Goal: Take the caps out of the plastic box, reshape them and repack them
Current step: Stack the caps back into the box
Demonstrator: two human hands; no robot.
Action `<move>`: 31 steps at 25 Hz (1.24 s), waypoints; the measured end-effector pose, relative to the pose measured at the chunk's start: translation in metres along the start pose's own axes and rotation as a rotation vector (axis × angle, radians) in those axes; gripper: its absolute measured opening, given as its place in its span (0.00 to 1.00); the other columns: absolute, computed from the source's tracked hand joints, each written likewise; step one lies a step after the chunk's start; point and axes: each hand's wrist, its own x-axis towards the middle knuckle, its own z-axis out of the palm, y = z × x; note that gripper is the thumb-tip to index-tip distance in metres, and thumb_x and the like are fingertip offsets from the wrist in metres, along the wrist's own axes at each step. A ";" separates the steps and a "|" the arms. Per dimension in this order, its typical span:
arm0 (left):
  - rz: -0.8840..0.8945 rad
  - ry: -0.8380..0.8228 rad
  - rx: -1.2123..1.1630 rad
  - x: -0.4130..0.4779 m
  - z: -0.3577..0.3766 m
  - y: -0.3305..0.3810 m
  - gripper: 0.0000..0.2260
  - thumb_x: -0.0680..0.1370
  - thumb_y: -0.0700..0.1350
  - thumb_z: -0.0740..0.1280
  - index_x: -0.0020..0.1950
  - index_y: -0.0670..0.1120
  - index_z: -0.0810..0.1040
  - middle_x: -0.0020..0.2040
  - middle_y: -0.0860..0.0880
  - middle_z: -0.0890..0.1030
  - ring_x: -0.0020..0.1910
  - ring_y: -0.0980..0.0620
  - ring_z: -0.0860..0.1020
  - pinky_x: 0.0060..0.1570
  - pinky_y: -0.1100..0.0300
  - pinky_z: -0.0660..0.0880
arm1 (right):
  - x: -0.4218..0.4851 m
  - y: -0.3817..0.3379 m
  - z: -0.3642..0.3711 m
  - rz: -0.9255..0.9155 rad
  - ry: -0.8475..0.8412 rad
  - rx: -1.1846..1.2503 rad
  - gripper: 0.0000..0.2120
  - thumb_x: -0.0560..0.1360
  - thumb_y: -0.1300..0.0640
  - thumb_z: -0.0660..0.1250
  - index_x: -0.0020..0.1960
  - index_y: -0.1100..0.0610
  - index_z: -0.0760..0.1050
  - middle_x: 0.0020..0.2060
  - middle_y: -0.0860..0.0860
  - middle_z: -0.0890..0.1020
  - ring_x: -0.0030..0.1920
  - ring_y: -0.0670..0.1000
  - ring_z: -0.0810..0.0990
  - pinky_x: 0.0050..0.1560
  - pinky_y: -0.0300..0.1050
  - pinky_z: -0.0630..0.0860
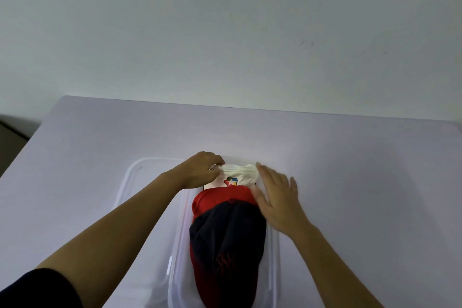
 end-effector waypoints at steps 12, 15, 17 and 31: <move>-0.123 -0.052 -0.133 0.000 0.004 -0.012 0.12 0.80 0.43 0.56 0.63 0.44 0.68 0.55 0.44 0.78 0.41 0.53 0.73 0.44 0.57 0.69 | 0.059 0.011 -0.006 -0.036 -0.077 -0.234 0.11 0.80 0.51 0.55 0.61 0.51 0.68 0.56 0.48 0.79 0.55 0.53 0.75 0.54 0.49 0.67; -0.178 -0.064 0.146 0.007 0.004 -0.014 0.12 0.81 0.46 0.56 0.57 0.40 0.70 0.52 0.41 0.78 0.43 0.49 0.71 0.42 0.58 0.67 | 0.061 0.011 0.002 -0.027 -0.029 -0.402 0.13 0.81 0.49 0.52 0.61 0.52 0.67 0.55 0.49 0.81 0.53 0.54 0.77 0.52 0.48 0.67; -0.195 -0.020 0.290 0.012 0.009 -0.011 0.13 0.82 0.47 0.54 0.54 0.38 0.72 0.50 0.41 0.77 0.44 0.47 0.74 0.42 0.58 0.67 | 0.060 0.008 0.005 -0.029 -0.009 -0.422 0.14 0.81 0.50 0.52 0.62 0.53 0.68 0.56 0.50 0.80 0.54 0.54 0.77 0.51 0.48 0.67; -0.101 0.161 -0.062 -0.050 0.029 -0.001 0.26 0.70 0.67 0.56 0.48 0.47 0.79 0.47 0.50 0.76 0.46 0.54 0.75 0.49 0.60 0.71 | 0.010 0.018 0.003 -0.075 -0.064 -0.175 0.34 0.66 0.28 0.41 0.54 0.44 0.75 0.51 0.37 0.77 0.55 0.45 0.66 0.50 0.46 0.54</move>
